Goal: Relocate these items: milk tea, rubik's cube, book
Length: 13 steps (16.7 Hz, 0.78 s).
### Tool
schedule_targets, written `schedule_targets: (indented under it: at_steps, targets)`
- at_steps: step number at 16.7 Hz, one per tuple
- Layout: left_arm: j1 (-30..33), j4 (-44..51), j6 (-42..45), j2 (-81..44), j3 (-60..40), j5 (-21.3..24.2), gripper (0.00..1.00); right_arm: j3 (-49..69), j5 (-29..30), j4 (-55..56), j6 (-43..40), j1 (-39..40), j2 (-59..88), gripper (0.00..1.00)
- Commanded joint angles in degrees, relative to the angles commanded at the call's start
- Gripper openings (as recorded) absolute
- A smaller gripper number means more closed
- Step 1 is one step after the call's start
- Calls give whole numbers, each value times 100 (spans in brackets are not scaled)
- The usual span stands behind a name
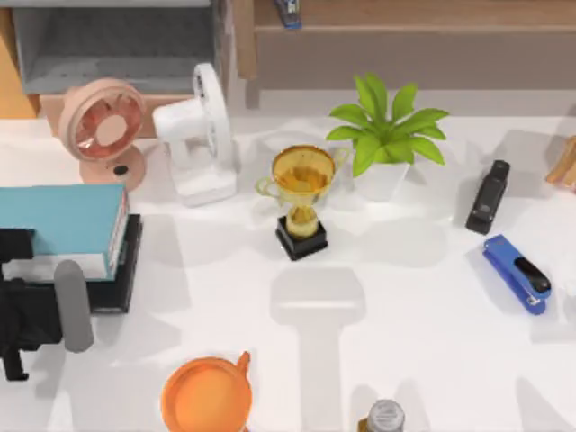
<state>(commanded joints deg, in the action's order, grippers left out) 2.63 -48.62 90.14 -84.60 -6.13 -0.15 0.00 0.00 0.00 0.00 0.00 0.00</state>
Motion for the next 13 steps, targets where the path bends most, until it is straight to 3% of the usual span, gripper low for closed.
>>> schedule_targets:
  at_steps: [7, 13]
  targets:
    - [0, 0, 0, 0, 0, 0, 98, 0, 0, 0, 0, 0, 0, 100]
    - [0, 0, 0, 0, 0, 0, 100, 0, 0, 0, 0, 0, 0, 100]
